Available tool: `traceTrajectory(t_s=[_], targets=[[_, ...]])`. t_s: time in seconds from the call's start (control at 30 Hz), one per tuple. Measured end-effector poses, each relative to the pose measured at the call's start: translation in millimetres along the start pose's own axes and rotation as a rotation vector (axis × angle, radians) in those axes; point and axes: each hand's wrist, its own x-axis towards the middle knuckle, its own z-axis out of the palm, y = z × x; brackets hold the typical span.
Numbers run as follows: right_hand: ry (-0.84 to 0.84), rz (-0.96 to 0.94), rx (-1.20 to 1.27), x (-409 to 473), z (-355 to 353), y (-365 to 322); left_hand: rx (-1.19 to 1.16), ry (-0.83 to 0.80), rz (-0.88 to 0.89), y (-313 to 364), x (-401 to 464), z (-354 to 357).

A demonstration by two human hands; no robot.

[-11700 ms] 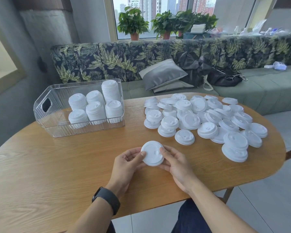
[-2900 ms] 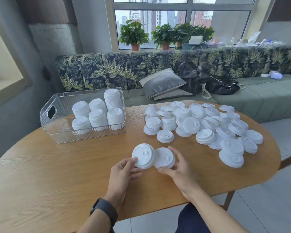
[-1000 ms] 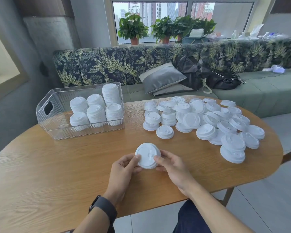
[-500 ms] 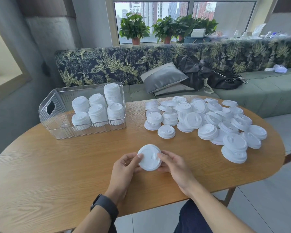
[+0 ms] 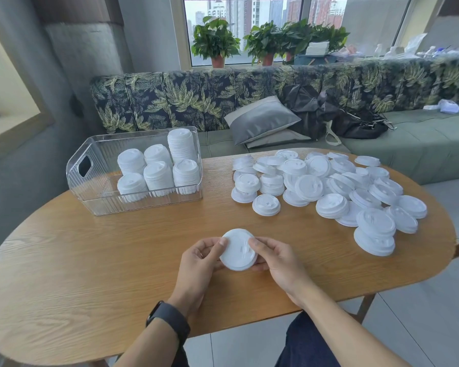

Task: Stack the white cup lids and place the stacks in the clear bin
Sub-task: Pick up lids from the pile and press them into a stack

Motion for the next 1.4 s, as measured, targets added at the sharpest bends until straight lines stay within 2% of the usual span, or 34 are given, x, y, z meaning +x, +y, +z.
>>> traceTrajectory(t_s=[0.37, 0.63, 1.03, 1.13, 1.3, 1.4], targets=[[0.019, 0.014, 0.041, -1.5, 0.8, -3.1, 0.052, -0.055, -0.017, 3.8, -4.3, 1.2], [-0.010, 0.009, 0.048, -1.6, -0.5, -3.7, -0.010, -0.034, -0.040, 4.1, -4.6, -0.1], [0.023, 0.021, 0.067, -1.8, 0.2, -6.0, 0.041, -0.038, 0.000, 3.6, -5.9, 1.5], [0.032, 0.041, 0.120, 2.6, 3.9, -8.4, 0.140, 0.009, 0.073, -0.7, -5.5, 2.6], [-0.012, 0.087, 0.273, 17.0, 30.5, -15.6, 0.520, 0.000, 0.295, 2.4, 0.9, -10.3], [-0.041, 0.084, 0.273, 34.1, 53.9, -21.3, 0.715, 0.047, 0.396, 15.7, 12.4, -29.7]])
